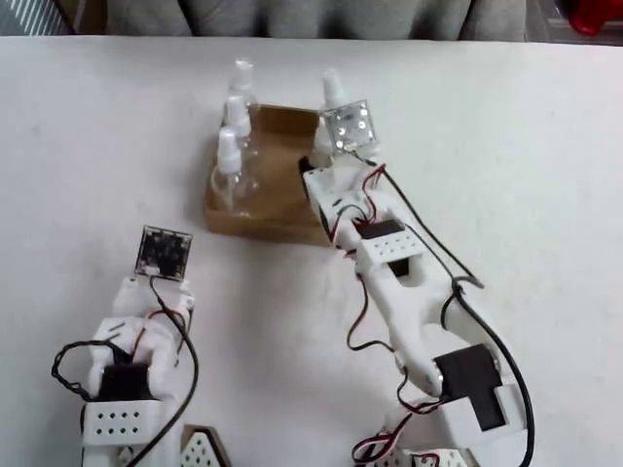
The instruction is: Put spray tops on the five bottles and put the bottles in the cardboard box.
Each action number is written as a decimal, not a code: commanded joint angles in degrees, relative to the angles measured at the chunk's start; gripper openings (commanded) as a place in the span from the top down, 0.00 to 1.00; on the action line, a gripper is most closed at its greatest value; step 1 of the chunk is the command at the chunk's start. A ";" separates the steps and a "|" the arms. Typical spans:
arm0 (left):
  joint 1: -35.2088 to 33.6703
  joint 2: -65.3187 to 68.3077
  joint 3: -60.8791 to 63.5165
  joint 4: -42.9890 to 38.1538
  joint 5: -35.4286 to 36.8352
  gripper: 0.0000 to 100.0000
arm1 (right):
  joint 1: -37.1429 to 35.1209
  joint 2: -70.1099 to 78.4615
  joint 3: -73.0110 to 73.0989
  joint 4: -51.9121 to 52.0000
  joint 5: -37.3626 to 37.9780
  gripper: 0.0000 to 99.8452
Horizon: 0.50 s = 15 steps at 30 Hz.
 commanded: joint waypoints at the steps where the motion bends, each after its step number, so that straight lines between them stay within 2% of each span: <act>1: 0.84 -0.48 -0.26 -2.29 -0.79 0.98 | -0.13 -0.40 -3.16 -0.31 0.35 0.98; 15: 0.84 -0.48 -0.26 -2.29 -0.79 0.98 | 0.13 -0.31 -0.88 -2.51 0.09 0.98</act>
